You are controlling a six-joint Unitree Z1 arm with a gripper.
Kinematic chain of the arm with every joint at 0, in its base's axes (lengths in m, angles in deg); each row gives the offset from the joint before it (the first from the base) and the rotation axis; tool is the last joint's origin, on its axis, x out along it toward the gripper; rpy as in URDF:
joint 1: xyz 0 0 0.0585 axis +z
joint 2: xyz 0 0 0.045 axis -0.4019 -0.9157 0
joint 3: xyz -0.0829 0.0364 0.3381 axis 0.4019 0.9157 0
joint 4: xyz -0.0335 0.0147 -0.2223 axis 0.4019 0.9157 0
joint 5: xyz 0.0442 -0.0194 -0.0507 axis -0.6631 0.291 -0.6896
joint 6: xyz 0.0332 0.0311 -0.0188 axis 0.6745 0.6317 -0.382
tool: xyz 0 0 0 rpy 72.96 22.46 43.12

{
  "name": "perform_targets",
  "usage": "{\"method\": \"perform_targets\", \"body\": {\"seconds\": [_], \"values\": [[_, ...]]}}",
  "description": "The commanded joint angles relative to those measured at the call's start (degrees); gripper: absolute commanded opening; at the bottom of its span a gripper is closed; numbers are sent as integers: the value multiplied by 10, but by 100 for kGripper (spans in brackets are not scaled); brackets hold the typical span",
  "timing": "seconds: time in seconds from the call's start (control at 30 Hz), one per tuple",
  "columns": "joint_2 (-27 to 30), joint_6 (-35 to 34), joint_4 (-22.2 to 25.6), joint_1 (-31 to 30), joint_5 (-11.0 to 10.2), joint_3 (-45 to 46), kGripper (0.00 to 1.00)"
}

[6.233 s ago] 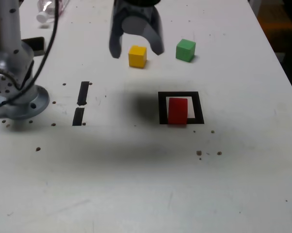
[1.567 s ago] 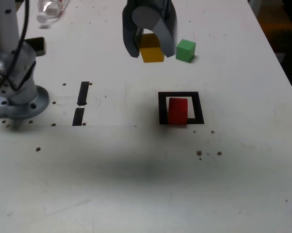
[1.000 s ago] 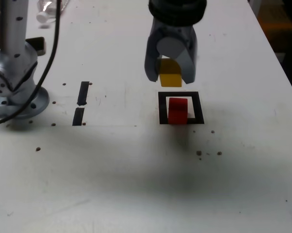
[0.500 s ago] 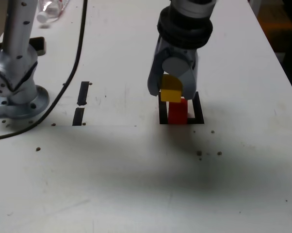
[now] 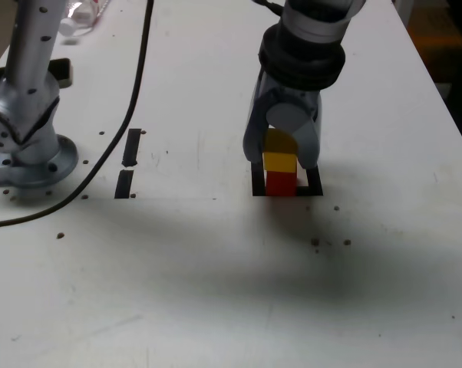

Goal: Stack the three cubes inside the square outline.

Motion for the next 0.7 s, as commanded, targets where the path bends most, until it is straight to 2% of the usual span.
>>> {"method": "perform_targets", "body": {"seconds": [0.0, 0.67], "values": [[-3, 0, -1, 0, -1, 0, 37], [-8, 4, -15, 0, -3, 16, 53]]}}
